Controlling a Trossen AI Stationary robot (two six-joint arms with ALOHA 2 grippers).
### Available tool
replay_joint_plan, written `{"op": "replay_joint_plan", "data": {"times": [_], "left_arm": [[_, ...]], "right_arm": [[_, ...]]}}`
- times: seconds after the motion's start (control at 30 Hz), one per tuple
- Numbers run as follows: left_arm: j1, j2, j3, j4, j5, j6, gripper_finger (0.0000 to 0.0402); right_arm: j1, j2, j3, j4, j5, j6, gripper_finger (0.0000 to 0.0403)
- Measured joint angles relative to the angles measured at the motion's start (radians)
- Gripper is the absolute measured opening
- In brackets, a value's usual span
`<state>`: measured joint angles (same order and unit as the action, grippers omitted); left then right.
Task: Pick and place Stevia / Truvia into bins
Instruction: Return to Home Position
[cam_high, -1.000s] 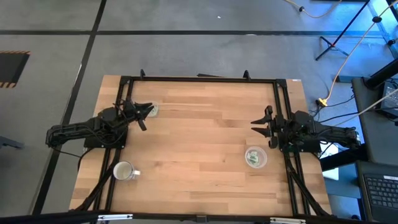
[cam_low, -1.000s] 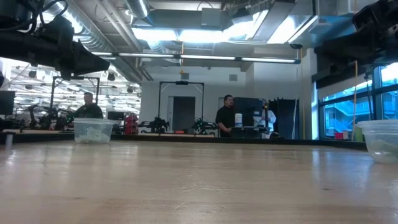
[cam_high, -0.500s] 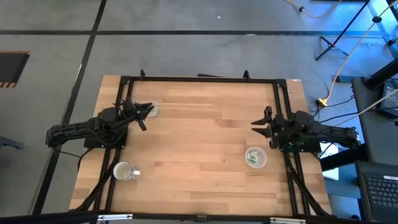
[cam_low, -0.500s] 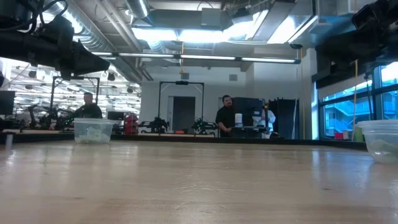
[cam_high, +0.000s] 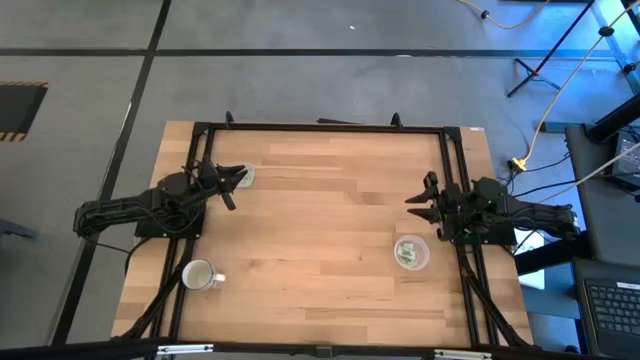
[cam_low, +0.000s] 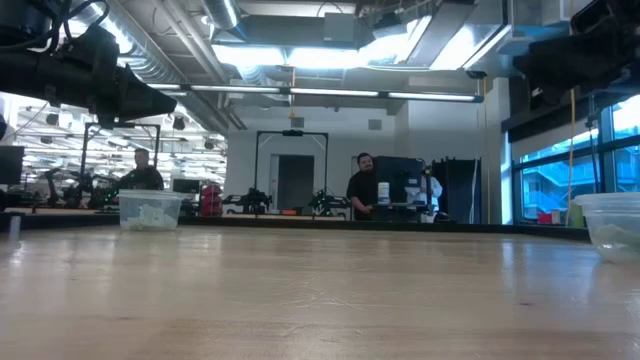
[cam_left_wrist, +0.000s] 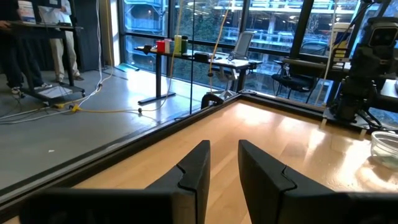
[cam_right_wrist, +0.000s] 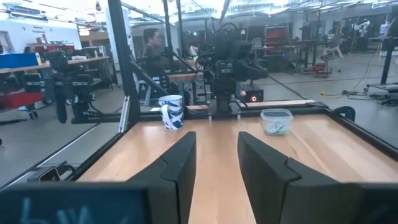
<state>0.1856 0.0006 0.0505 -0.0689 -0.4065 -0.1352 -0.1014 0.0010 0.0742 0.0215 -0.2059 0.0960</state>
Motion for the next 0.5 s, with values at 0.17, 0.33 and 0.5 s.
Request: {"op": "replay_joint_plan", "data": {"times": [0.17, 0.33, 0.5], "left_arm": [[0.000, 0.000, 0.000, 0.000, 0.000, 0.000, 0.0077], [0.000, 0.000, 0.000, 0.000, 0.000, 0.000, 0.0077], [0.000, 0.000, 0.000, 0.000, 0.000, 0.000, 0.0077]], "right_arm": [[-0.024, 0.000, 0.000, 0.003, -0.015, 0.006, 0.0123], [-0.056, 0.000, 0.000, 0.002, -0.058, 0.003, 0.0123], [-0.064, 0.000, 0.000, -0.004, -0.058, 0.000, 0.0123]]}}
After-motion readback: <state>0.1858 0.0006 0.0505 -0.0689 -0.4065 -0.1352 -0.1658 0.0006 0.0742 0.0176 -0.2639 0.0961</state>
